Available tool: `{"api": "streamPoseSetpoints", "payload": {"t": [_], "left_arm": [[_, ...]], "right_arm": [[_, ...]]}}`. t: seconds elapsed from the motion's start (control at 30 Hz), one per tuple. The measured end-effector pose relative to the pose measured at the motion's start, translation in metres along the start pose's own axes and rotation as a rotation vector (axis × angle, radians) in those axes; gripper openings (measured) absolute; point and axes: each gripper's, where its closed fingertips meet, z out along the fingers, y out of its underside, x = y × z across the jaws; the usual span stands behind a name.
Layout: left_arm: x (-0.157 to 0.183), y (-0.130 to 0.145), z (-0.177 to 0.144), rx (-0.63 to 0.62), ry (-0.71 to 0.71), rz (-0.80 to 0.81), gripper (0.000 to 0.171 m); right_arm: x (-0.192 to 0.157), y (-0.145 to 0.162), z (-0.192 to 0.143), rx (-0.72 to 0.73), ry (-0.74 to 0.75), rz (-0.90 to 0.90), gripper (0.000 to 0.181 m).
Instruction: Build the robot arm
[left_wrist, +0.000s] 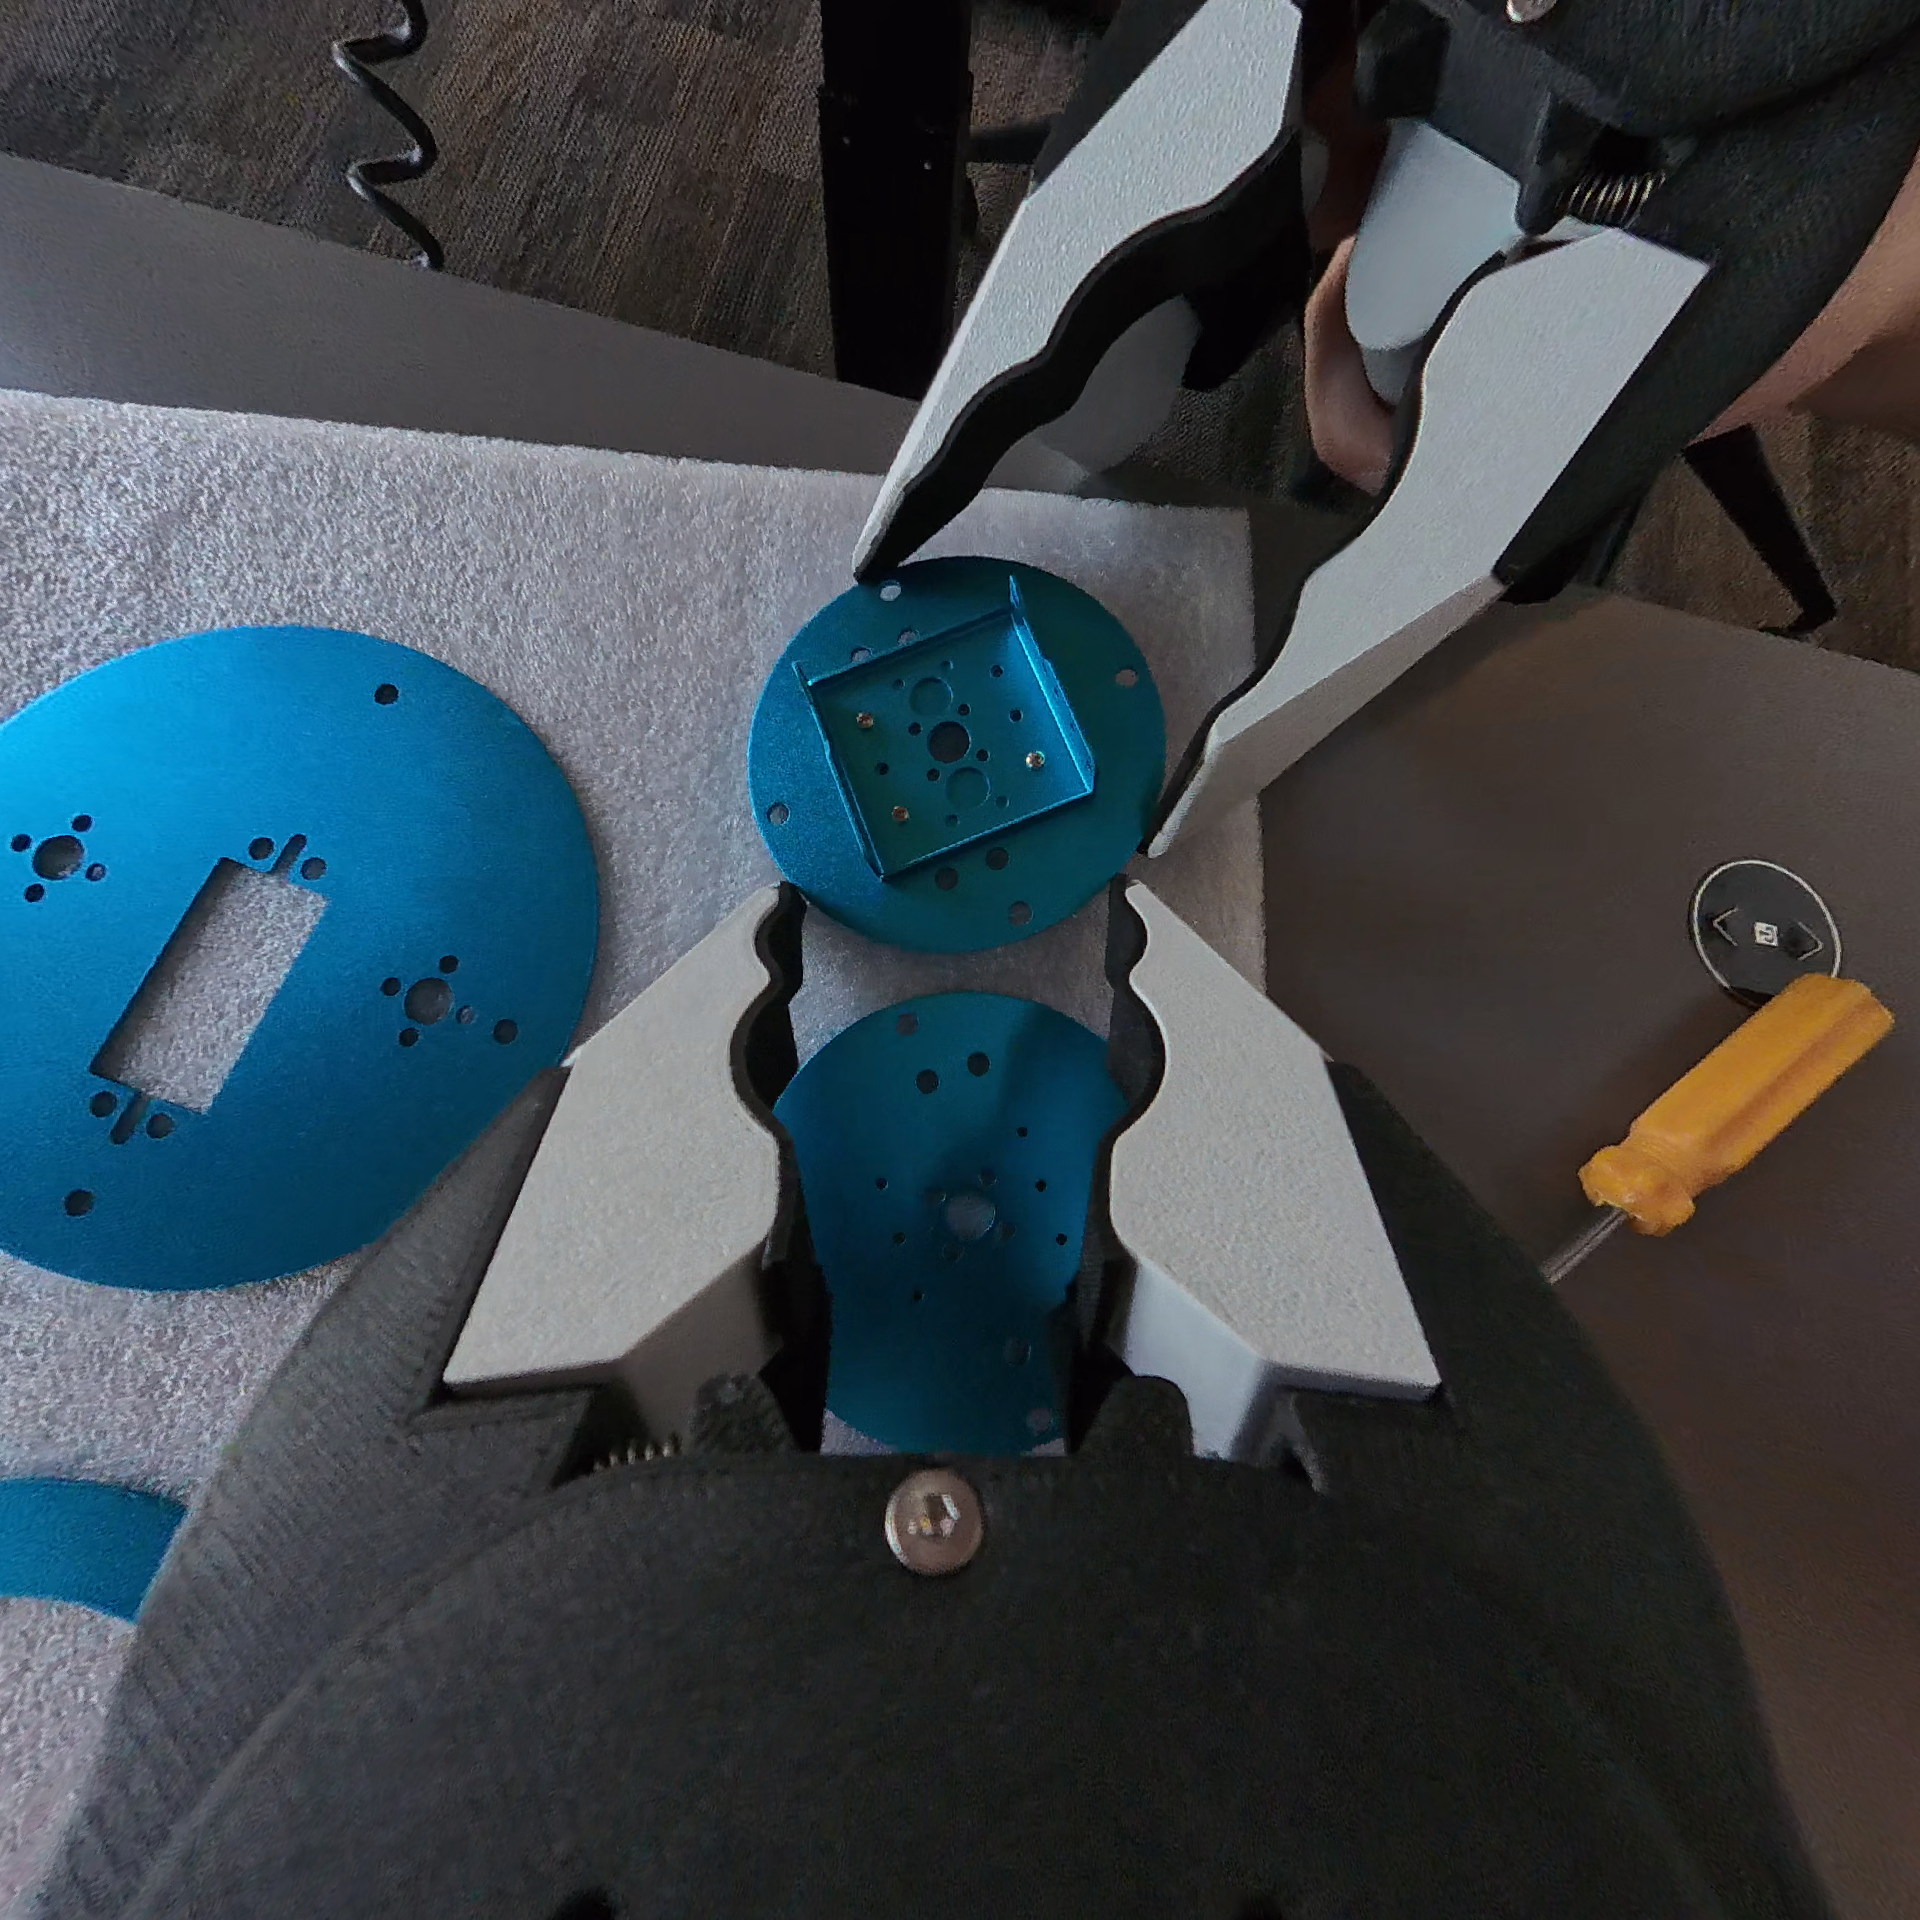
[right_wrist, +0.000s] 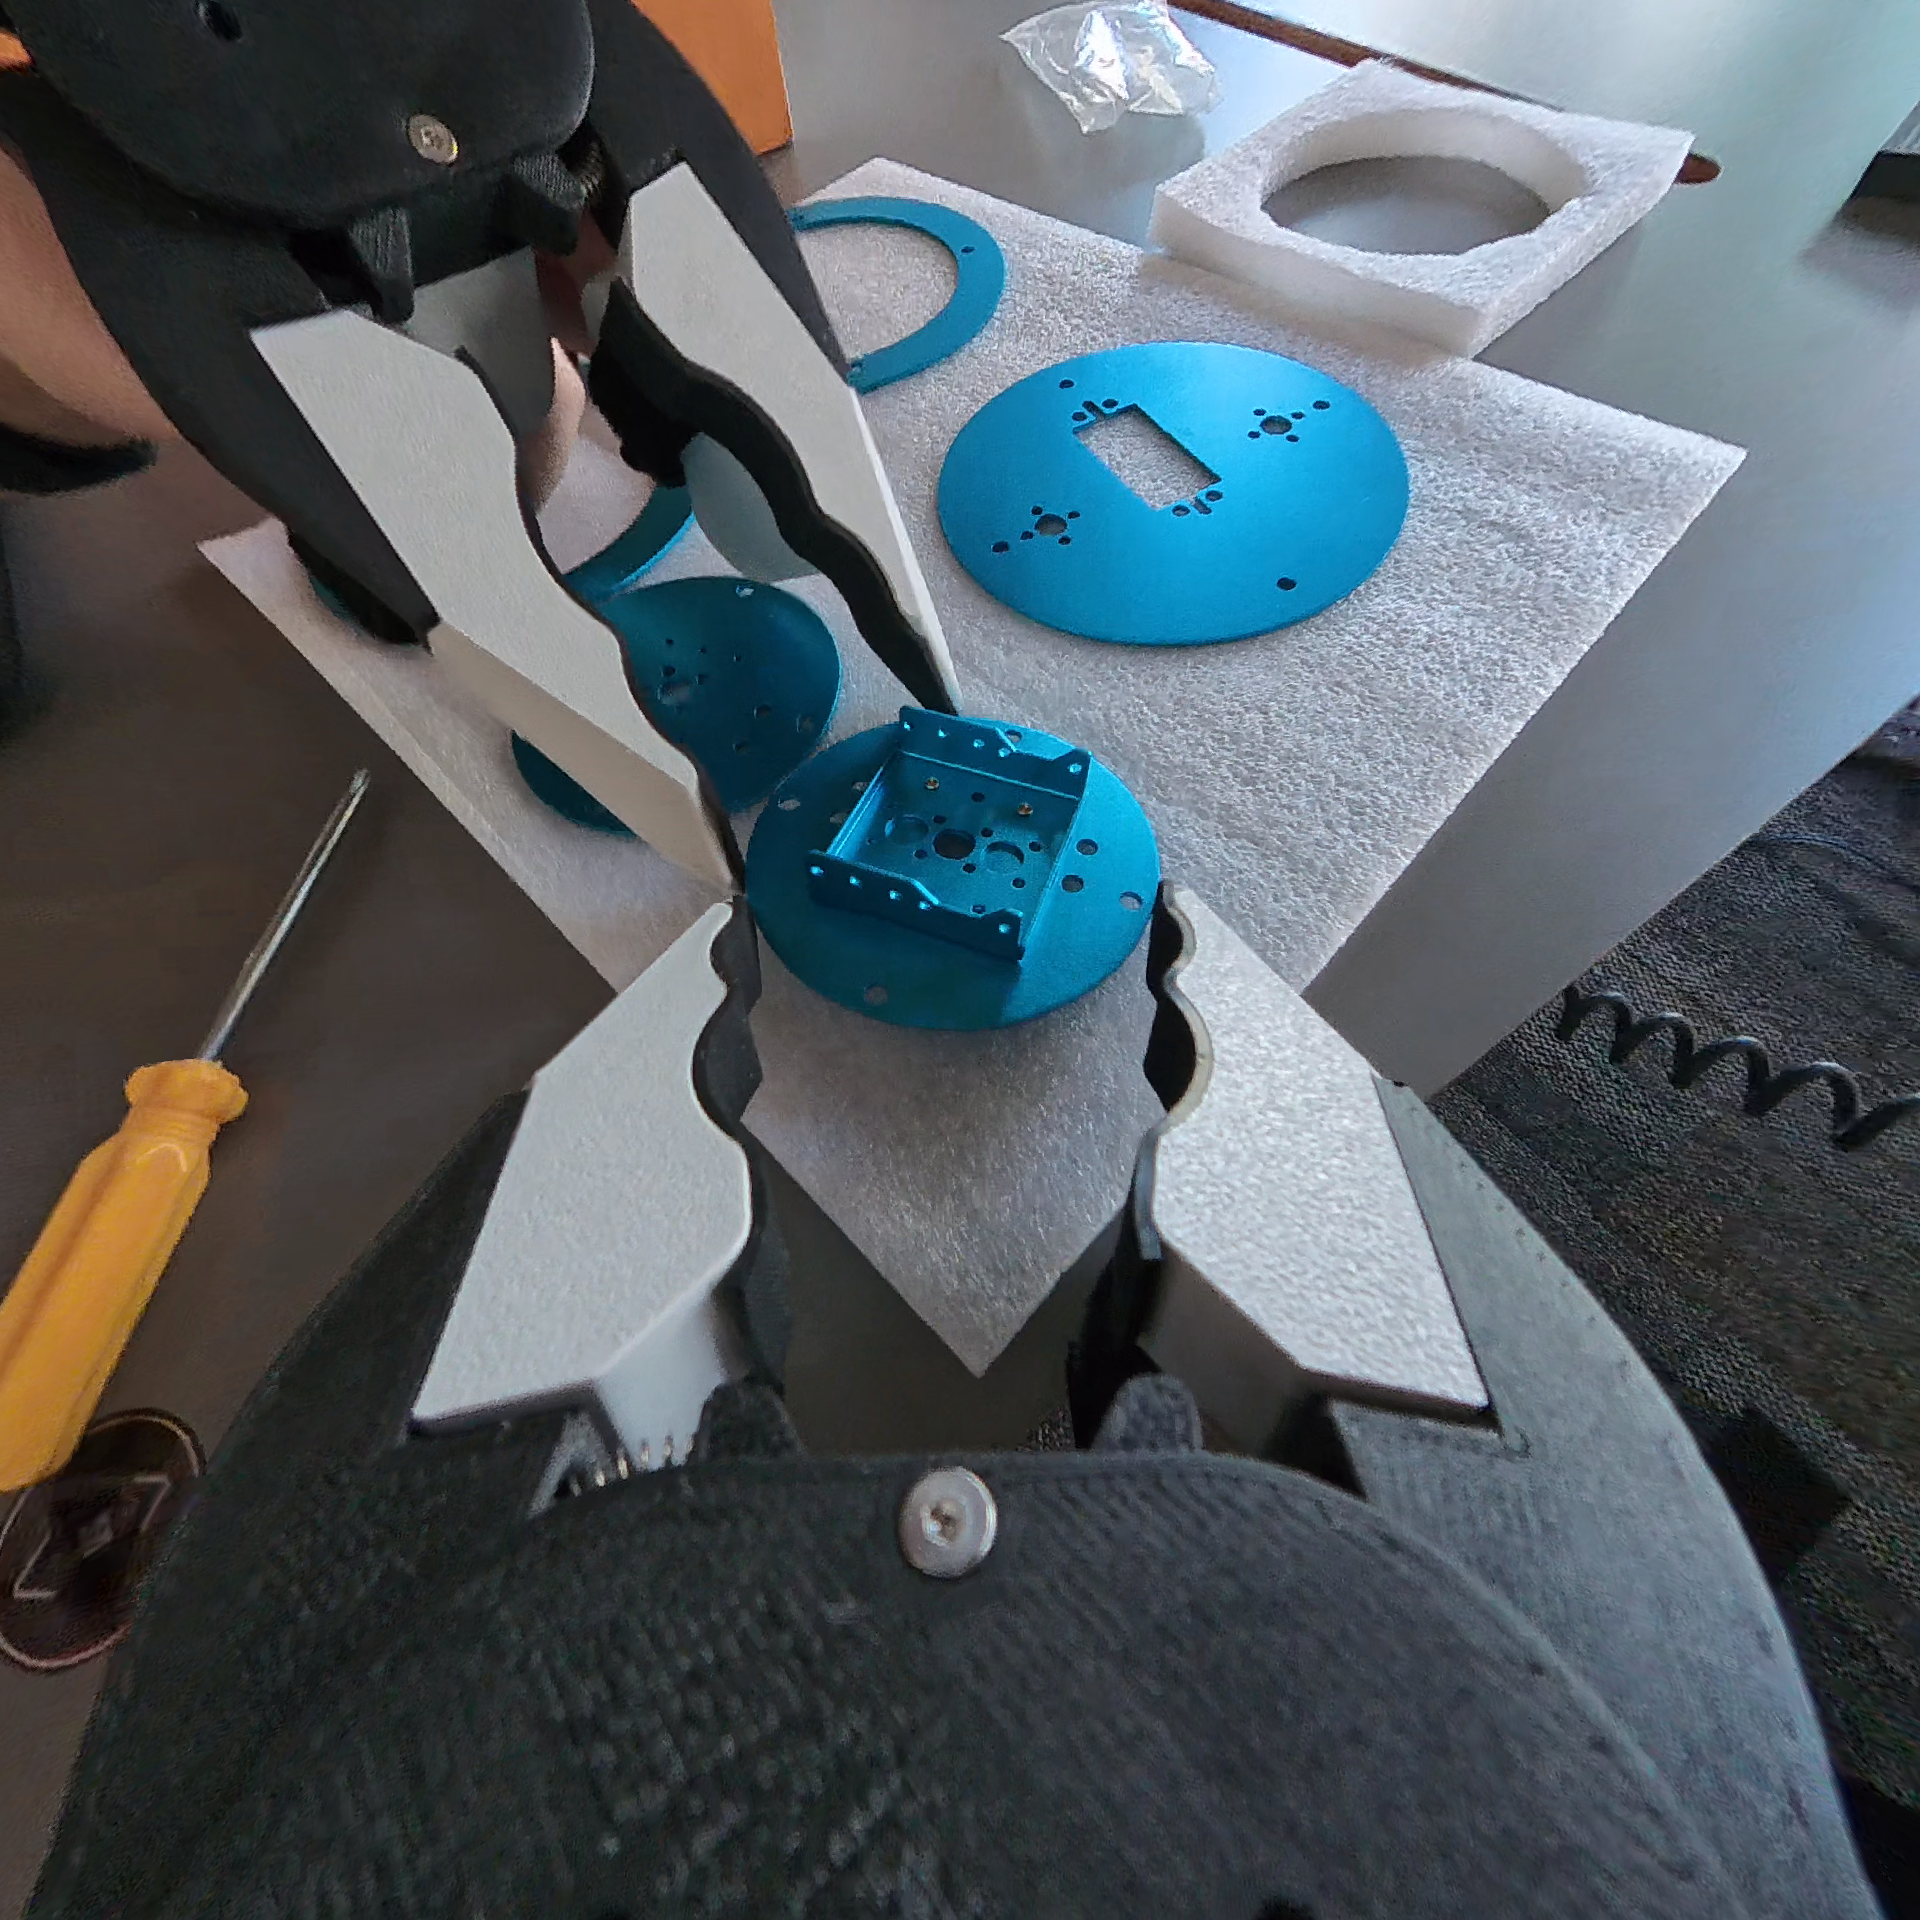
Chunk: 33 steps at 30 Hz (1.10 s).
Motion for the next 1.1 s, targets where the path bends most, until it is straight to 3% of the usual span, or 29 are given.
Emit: {"api": "streamPoseSetpoints", "payload": {"t": [0.43,0.6,0.9,1.1], "left_arm": [[0.002,0.004,-0.001,0.003,-0.018,0.045,0.060],[-0.004,-0.001,-0.007,0.049,-0.020,0.012,0.050],[0.003,0.006,-0.007,0.027,0.034,0.044,0.066],[0.002,0.009,-0.004,-0.019,-0.045,0.161,0.069]], "right_arm": [[-0.005,0.007,0.005,-0.075,0.057,-0.034,0.075],[-0.005,0.006,0.007,-0.069,0.091,-0.052,0.075],[-0.007,0.006,0.009,-0.078,0.099,-0.038,0.075],[-0.008,0.006,0.008,-0.093,0.111,-0.033,0.075]]}}
